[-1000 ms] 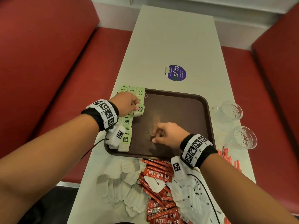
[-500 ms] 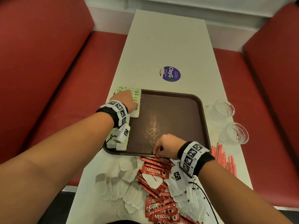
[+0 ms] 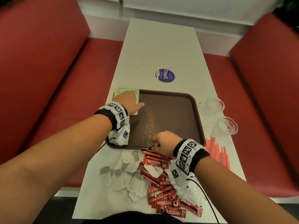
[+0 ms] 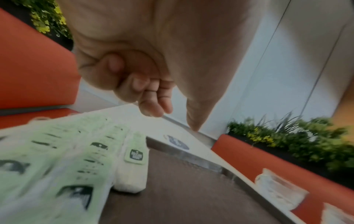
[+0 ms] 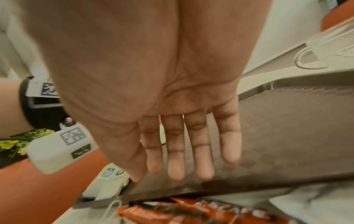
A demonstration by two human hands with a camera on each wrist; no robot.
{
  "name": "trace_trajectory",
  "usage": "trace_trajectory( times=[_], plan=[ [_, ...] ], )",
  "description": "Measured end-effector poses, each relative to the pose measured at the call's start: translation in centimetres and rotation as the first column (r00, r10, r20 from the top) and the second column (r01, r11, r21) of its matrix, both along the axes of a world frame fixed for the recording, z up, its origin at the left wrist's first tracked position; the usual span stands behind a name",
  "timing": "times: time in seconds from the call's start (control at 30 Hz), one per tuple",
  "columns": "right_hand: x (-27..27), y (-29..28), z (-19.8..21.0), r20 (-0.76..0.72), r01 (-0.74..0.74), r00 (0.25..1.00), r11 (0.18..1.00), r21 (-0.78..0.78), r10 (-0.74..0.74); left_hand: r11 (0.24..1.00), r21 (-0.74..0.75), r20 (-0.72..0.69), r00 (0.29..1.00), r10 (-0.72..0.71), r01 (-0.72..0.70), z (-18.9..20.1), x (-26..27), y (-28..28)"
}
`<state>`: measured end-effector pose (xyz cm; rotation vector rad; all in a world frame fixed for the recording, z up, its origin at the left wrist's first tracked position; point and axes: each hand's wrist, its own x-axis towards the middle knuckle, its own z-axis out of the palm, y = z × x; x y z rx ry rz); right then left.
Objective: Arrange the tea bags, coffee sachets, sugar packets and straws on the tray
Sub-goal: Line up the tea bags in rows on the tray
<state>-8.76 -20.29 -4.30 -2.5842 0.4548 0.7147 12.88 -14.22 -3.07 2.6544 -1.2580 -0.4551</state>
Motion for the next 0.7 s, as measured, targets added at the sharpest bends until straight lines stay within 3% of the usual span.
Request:
trace_trajectory(
  times=[0.13, 0.3, 0.43, 0.7],
  plan=[
    [0.7, 2.7, 0.4, 0.121, -0.126, 0.984, 0.992, -0.027, 0.128, 0.982, -0.09, -0.109, 0.979, -0.175, 0.165, 0.6, -1.8, 5.8],
    [1.4, 6.0, -0.4, 0.078, -0.309, 0.947, 0.95, -0.056, 0.312, 0.897, 0.065, -0.195, 0.887, -0.419, 0.438, -1.5, -3.8, 12.1],
    [1.2, 7.2, -1.1, 0.017, -0.344, 0.936, 0.926, -0.154, 0.351, 0.86, 0.14, -0.19, 0.865, -0.464, 0.491, -3.6, -5.2, 14.7],
    [0.7, 7.2, -1.6, 0.104, -0.299, 0.943, 0.943, -0.146, 0.315, 0.868, 0.045, -0.123, 0.865, -0.487, 0.495, -5.1, -6.5, 14.9]
  ],
)
